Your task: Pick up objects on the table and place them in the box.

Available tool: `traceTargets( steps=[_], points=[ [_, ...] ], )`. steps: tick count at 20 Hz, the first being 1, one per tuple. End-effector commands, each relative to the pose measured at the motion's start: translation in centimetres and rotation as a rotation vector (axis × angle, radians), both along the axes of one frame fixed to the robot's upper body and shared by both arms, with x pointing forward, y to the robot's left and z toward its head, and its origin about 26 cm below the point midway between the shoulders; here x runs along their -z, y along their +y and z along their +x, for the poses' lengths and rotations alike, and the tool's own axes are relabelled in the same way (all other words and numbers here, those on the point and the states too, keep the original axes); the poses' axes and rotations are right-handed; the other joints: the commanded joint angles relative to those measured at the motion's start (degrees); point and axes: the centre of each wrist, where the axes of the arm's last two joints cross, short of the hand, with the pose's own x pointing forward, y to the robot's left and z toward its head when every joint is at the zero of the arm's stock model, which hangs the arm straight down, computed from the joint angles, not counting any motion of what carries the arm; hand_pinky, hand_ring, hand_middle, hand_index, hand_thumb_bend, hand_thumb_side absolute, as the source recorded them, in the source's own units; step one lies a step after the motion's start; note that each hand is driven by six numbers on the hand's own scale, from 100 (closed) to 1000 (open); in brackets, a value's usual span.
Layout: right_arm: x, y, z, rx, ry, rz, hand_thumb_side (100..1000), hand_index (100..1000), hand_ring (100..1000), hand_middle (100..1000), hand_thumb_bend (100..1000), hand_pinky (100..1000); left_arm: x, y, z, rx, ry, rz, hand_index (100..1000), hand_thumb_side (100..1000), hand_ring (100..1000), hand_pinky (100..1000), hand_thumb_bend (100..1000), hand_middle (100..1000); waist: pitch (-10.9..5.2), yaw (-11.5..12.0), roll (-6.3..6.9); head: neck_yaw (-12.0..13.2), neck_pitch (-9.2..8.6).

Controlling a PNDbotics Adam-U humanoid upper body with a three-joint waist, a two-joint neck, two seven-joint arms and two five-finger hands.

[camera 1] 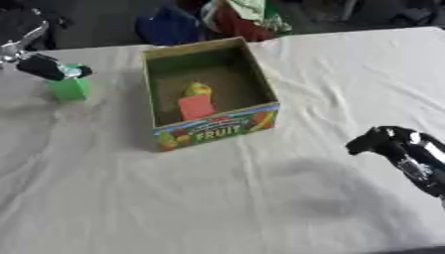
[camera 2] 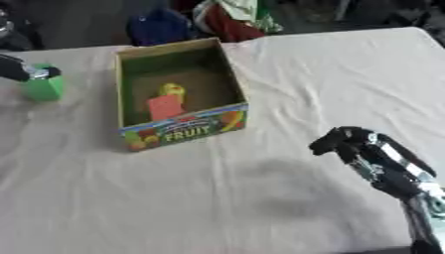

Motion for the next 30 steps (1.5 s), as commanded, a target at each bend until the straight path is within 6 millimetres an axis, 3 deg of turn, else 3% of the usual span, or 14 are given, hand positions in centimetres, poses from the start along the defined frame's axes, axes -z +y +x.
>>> traceTargets(
  steps=[1,8,14,30],
  points=[
    [-1.2,-0.6,0.2,0.011,-0.037,-0.026,607,663,744,592,100,733,-2.0,2.2,-1.0,-0.055,-0.011,0.045,895,596,735,760,661,752,-0.63,-0.31,0.00,0.16,-0.69],
    [-1.2,-0.5,0.3,0.012,-0.043,-0.026,613,663,744,592,100,733,-1.3,4.3,-1.3,-0.139,-0.011,0.052,890,669,726,752,727,745,0.13,-1.23,0.04,0.04,-0.94],
    [-1.3,-0.5,0.3,0.014,-0.049,-0.027,621,663,745,592,100,733,-0.2,5.4,-1.5,-0.194,0.003,0.056,891,651,729,755,723,751,0.71,-1.40,-0.22,0.12,-1.09],
    [-1.5,-0.2,0.5,0.010,-0.065,-0.031,645,662,745,592,100,732,1.3,6.0,-1.6,-0.245,-0.057,0.062,877,401,709,736,584,734,2.42,-1.64,-0.57,0.02,-1.90]
  ],
)
